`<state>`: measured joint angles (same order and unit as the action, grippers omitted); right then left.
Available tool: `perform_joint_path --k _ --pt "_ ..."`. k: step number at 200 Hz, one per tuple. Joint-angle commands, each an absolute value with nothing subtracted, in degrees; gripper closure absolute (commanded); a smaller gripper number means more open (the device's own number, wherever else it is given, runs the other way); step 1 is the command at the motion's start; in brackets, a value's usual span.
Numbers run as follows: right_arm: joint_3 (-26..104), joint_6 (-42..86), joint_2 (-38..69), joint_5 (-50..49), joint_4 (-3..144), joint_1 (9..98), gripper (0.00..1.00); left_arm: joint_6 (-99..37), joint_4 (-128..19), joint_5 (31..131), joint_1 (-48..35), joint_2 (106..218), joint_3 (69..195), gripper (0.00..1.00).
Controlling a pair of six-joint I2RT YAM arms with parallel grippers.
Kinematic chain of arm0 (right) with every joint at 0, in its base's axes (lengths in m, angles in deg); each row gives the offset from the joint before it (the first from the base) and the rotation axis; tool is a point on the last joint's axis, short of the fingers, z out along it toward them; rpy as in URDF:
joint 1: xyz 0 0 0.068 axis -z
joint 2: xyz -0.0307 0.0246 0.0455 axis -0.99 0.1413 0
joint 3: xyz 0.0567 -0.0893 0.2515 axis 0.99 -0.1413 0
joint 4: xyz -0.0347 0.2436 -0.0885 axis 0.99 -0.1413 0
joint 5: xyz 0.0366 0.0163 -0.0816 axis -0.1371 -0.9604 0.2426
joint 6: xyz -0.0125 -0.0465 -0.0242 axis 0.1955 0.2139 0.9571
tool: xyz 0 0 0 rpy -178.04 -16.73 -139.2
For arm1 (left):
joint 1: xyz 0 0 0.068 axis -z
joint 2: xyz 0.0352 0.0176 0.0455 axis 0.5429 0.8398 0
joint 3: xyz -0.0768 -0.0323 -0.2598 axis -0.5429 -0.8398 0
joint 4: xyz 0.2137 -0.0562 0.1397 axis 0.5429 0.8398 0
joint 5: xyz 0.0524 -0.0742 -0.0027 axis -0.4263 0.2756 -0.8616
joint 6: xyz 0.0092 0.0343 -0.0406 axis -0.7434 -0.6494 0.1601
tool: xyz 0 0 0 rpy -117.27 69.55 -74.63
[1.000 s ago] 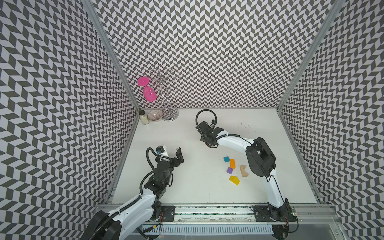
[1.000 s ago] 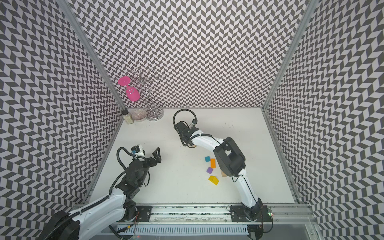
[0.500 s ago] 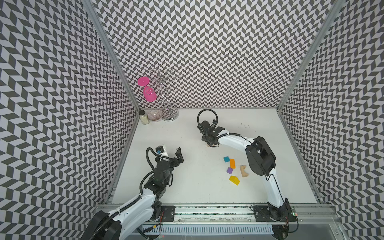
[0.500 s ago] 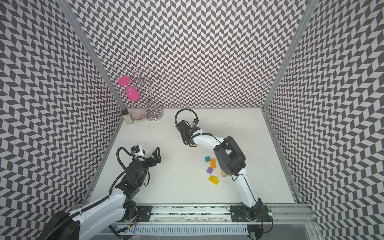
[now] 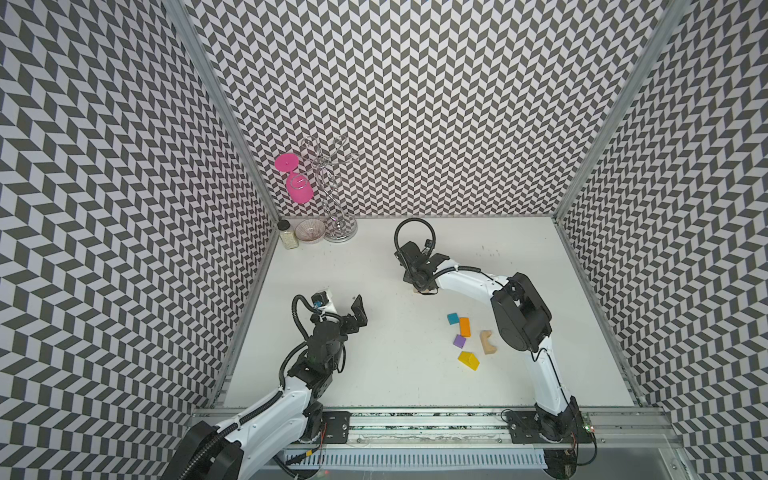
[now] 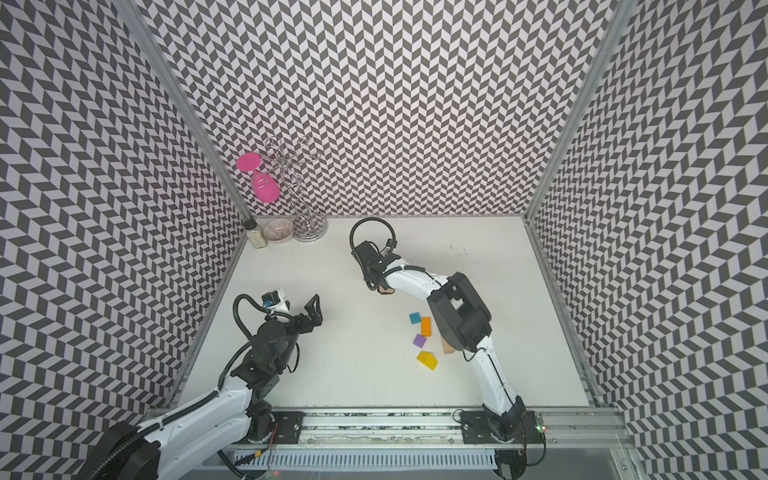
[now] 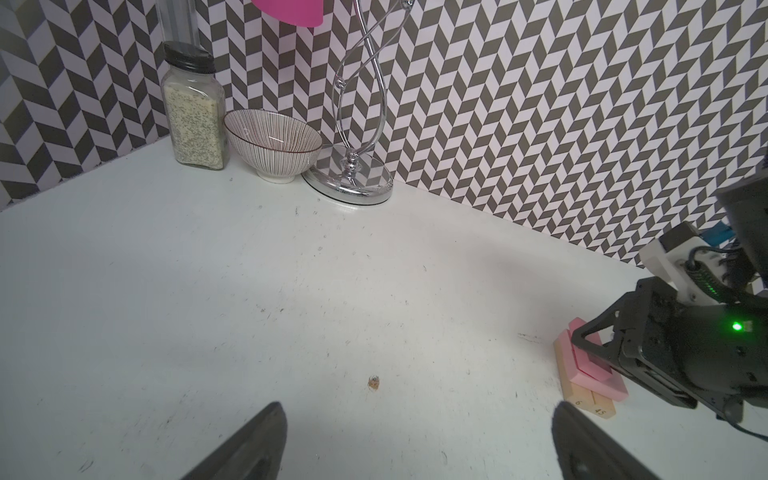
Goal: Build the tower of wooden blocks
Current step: 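Lower the pink block crosswise onto the two pink blocks with the right gripper, then open the right gripper and lift it off while the left gripper approaches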
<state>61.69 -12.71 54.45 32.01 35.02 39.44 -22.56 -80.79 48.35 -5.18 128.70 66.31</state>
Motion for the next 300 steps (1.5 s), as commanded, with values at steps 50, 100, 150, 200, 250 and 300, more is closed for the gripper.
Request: perform_joint_path --k 50,100,150,200,250,300 --pt "60.8 -12.5 53.9 32.3 35.4 39.7 0.40 -22.2 -82.5 48.4 -5.6 128.2 67.1 0.00" --pt "61.4 -11.5 52.5 33.1 35.4 39.8 0.38 -22.2 -82.6 48.3 -5.7 128.4 67.1 0.00" --pt "60.6 -9.1 48.1 34.4 34.1 39.6 0.43 -23.0 -83.8 50.9 -5.6 129.5 67.1 0.00" --pt "42.3 -5.6 34.5 34.9 43.9 37.5 0.53 -23.6 -86.4 60.0 -5.6 138.1 70.4 0.00" --pt "26.7 -1.7 27.2 29.0 54.9 37.0 0.64 -24.3 -87.9 67.6 -5.6 150.0 75.6 0.00" --pt "28.7 -0.5 33.5 27.5 55.4 37.0 0.67 -24.7 -86.1 73.2 -5.6 160.1 81.4 0.00"
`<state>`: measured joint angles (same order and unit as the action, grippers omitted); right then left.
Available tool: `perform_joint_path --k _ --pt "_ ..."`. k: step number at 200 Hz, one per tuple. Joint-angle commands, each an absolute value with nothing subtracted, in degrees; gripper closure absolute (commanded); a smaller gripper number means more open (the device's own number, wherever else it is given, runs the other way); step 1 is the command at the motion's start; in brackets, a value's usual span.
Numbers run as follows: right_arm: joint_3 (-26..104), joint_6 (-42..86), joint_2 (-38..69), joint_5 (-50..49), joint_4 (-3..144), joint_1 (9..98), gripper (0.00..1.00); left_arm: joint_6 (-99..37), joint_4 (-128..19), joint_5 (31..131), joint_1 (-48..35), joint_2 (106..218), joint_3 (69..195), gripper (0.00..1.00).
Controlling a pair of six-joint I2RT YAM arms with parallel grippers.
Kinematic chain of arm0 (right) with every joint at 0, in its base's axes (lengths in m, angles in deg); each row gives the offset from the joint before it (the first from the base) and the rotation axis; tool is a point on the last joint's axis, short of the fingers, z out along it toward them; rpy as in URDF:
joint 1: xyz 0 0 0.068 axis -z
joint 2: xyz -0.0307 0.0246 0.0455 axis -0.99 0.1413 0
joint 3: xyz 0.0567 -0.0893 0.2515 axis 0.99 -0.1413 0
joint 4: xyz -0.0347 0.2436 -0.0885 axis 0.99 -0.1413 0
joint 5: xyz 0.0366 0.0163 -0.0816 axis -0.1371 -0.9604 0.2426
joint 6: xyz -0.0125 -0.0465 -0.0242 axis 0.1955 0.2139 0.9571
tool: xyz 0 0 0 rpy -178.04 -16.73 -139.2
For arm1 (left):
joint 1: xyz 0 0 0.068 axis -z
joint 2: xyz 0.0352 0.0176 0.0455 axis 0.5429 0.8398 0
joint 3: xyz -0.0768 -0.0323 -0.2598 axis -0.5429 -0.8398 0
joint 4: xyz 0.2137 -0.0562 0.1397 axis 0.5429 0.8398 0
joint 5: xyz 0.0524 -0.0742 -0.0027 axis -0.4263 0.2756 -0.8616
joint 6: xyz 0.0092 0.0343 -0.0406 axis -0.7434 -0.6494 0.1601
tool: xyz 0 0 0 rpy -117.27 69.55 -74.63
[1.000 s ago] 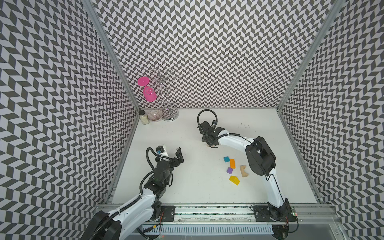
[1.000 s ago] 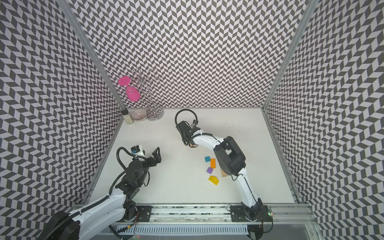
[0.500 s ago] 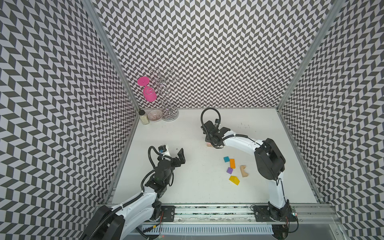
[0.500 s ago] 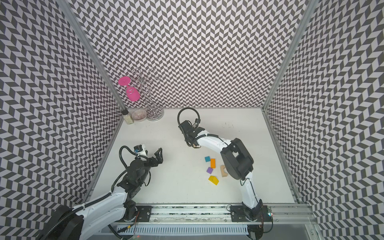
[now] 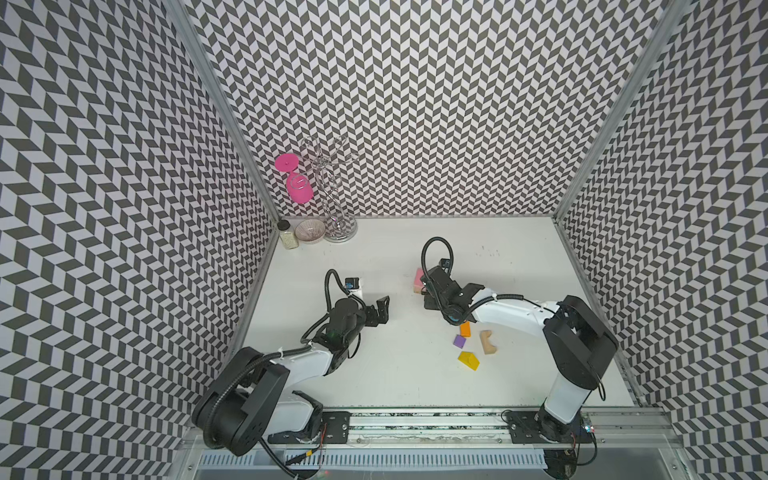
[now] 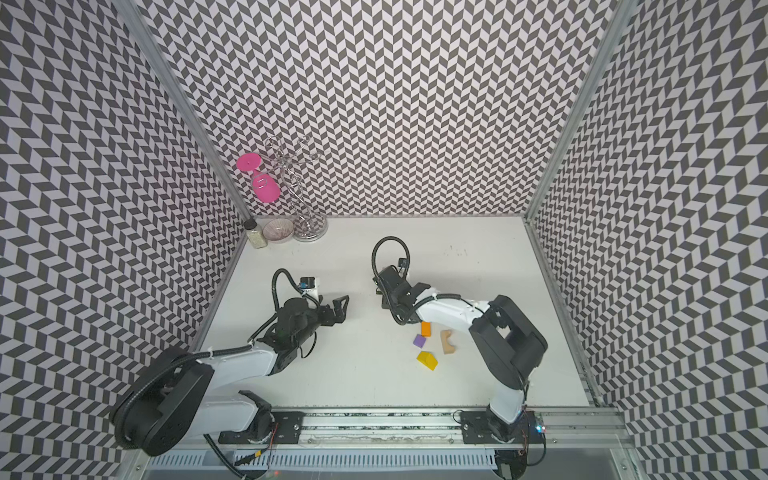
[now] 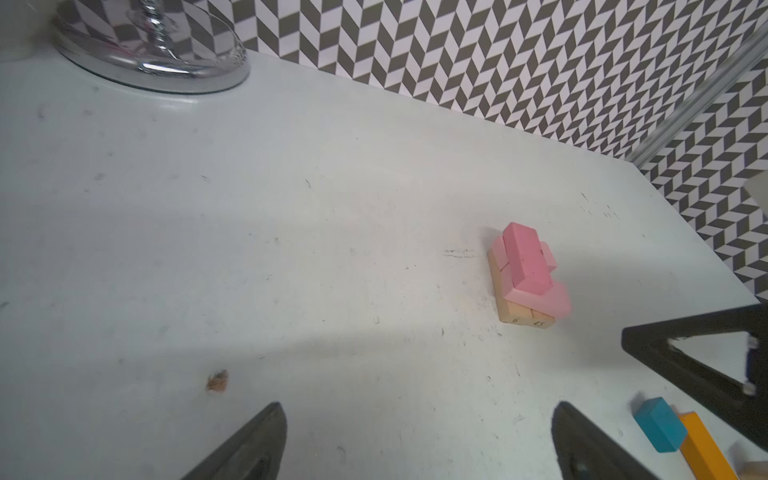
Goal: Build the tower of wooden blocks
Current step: 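Open the right gripper and lift it off while the left gripper approaches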
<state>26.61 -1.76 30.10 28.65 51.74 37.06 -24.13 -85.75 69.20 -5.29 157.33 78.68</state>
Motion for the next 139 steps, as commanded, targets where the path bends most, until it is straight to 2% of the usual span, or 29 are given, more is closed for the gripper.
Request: perform_joint_path --k 1,139 --pt "28.8 -0.5 33.6 27.5 55.4 37.0 0.67 -24.7 -86.1 73.3 -5.6 160.3 81.5 0.00" --pt "32.8 -0.5 39.0 27.1 55.1 40.6 0.67 -25.9 -85.7 74.8 -5.6 166.7 85.4 0.00"
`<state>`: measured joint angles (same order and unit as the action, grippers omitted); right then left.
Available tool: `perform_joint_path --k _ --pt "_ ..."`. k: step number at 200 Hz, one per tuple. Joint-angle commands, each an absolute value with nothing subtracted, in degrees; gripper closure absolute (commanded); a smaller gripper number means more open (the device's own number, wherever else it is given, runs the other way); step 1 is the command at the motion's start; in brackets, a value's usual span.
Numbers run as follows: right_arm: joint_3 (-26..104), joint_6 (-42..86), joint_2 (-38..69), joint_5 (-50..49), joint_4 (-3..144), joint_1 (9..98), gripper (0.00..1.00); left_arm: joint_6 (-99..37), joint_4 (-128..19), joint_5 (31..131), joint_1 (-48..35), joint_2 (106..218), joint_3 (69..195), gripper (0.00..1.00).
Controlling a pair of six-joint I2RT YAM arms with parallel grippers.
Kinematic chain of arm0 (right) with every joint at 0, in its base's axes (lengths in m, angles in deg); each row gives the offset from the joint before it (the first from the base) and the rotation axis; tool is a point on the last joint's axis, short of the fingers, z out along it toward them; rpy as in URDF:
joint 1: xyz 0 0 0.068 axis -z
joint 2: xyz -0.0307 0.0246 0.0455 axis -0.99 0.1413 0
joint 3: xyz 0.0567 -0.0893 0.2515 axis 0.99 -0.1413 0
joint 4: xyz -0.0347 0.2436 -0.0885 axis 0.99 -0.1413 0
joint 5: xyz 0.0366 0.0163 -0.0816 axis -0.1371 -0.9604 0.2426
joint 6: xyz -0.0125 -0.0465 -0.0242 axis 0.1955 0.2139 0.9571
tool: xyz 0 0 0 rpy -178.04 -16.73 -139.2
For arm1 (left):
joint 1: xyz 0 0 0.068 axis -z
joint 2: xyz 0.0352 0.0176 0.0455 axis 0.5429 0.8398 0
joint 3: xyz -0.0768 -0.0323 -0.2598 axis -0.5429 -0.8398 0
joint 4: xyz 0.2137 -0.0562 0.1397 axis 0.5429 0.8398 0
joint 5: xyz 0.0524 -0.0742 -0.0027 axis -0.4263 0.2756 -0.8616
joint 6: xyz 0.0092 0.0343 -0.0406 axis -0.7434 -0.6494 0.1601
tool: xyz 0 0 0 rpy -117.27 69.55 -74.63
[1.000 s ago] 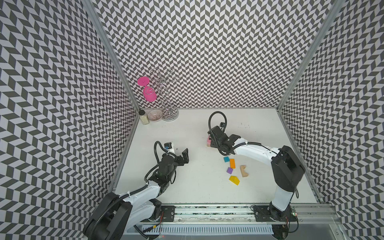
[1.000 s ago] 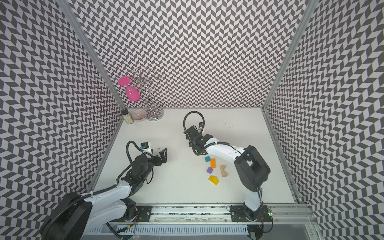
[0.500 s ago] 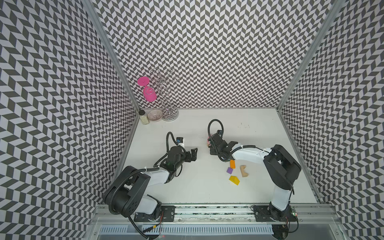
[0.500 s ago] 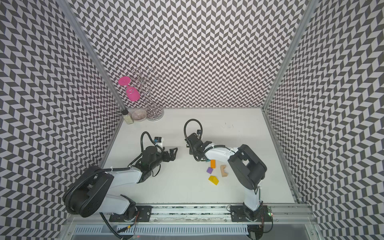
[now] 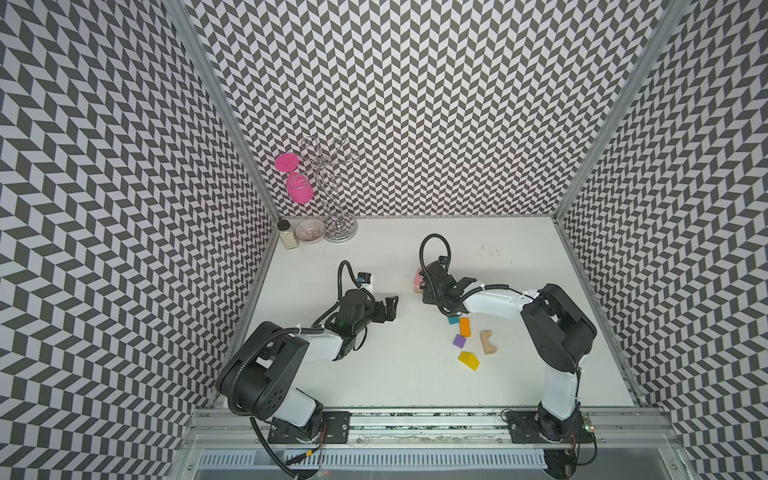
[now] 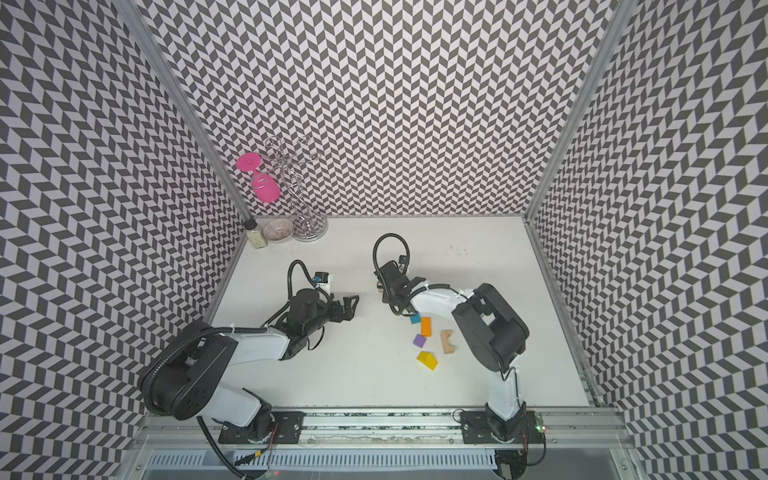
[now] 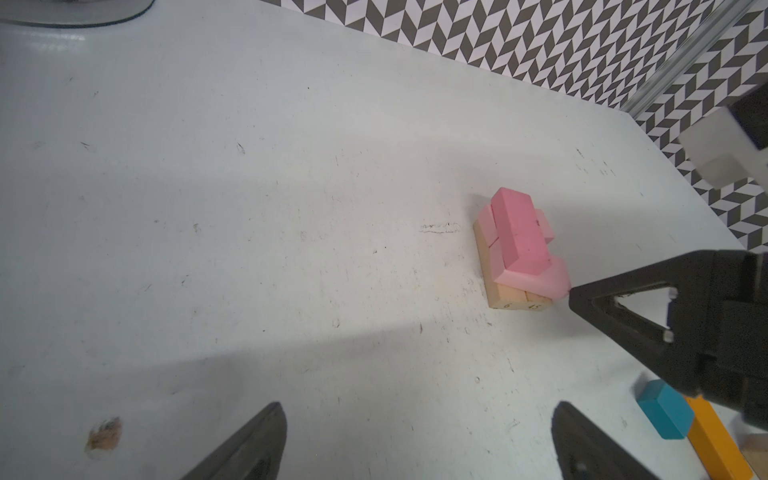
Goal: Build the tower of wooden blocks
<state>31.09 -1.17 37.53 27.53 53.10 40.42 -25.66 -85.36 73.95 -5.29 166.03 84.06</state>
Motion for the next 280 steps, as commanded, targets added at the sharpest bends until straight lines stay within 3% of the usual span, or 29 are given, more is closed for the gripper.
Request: perform_joint_path --k 1,225,280 --pt "32.8 -0.5 39.0 27.1 55.1 40.6 0.67 -25.9 -85.6 74.8 -5.6 166.7 85.4 0.00" --pt "36.6 -1.7 42.1 26.9 54.2 41.4 0.67 -26.1 -85.5 76.0 -5.1 168.6 86.8 0.00" --pt "31.8 -1.2 34.3 28.3 55.8 41.6 0.67 -26.0 -85.7 76.4 -4.3 171.2 88.5 0.00"
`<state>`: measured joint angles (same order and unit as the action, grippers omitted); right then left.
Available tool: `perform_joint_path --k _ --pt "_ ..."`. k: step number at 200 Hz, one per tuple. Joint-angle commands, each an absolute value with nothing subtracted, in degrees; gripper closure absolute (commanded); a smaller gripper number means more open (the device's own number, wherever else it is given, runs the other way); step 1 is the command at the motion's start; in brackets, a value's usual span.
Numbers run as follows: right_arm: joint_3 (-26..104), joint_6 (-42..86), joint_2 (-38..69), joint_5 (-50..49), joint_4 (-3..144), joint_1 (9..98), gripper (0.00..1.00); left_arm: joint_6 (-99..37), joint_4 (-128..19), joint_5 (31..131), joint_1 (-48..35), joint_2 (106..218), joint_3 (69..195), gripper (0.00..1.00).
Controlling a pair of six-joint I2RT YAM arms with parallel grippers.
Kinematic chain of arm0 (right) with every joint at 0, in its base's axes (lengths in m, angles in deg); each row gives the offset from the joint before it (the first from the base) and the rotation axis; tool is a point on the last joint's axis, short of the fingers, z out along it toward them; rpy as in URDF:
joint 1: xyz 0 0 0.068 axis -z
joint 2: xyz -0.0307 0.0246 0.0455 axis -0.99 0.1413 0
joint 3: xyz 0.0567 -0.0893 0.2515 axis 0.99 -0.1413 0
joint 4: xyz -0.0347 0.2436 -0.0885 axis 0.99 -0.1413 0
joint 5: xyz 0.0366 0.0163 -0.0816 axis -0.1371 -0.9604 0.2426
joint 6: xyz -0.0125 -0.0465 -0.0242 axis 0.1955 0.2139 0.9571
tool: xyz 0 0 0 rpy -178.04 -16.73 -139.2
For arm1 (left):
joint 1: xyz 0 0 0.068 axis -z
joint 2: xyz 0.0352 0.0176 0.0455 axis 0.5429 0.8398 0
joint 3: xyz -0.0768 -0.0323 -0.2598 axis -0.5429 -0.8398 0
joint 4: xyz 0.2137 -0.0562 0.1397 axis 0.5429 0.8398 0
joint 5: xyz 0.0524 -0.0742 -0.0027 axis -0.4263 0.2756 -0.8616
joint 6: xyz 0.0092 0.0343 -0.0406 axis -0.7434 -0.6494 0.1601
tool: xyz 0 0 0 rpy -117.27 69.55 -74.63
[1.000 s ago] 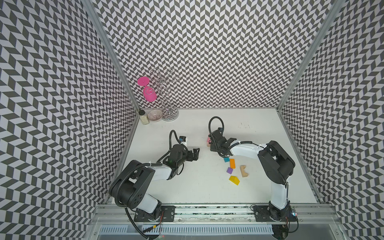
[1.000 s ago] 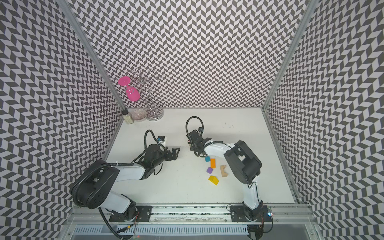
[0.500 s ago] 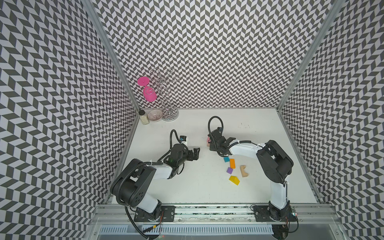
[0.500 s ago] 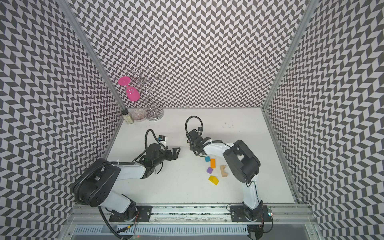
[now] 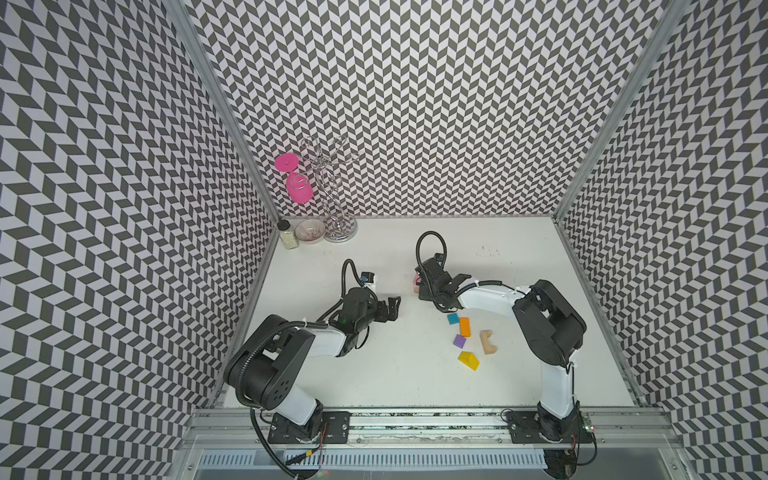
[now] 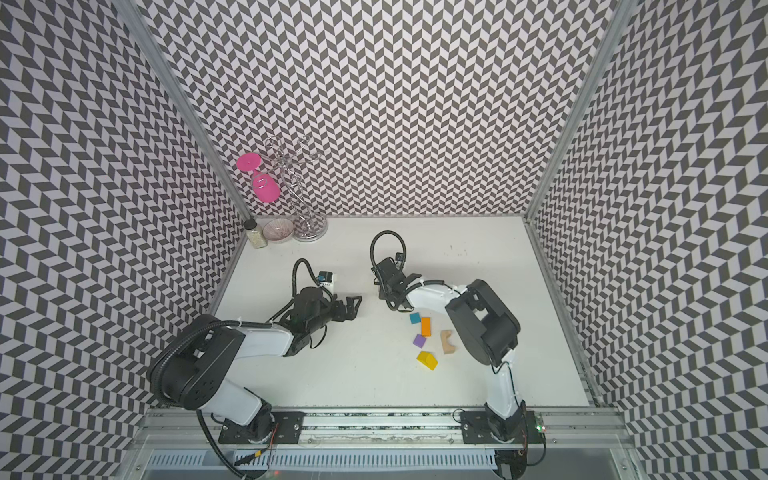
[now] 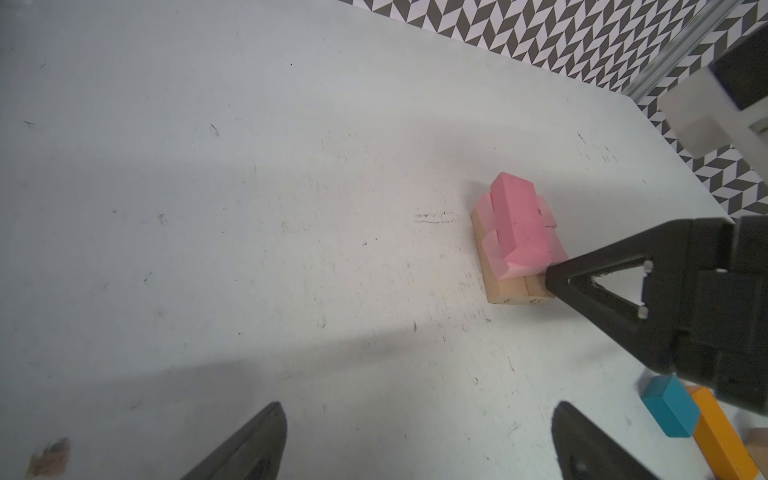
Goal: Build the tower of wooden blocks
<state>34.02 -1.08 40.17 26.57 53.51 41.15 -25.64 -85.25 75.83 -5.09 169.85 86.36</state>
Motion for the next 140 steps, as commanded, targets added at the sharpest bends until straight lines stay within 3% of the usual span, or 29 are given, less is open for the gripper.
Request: perform_joint_path --k 1,48,140 --pt "31.7 -1.2 34.1 28.4 55.9 41.6 0.67 -25.9 -85.6 76.4 -4.3 171.3 88.6 0.00" --pt "31.0 0.8 31.2 23.8 59.8 47.3 0.67 -25.6 -84.9 76.0 -1.8 175.4 92.2 0.00" --pt "41.0 5.0 41.6 14.9 61.2 53.5 0.67 -26.1 -81.4 75.1 -1.1 184.4 99.9 0.00"
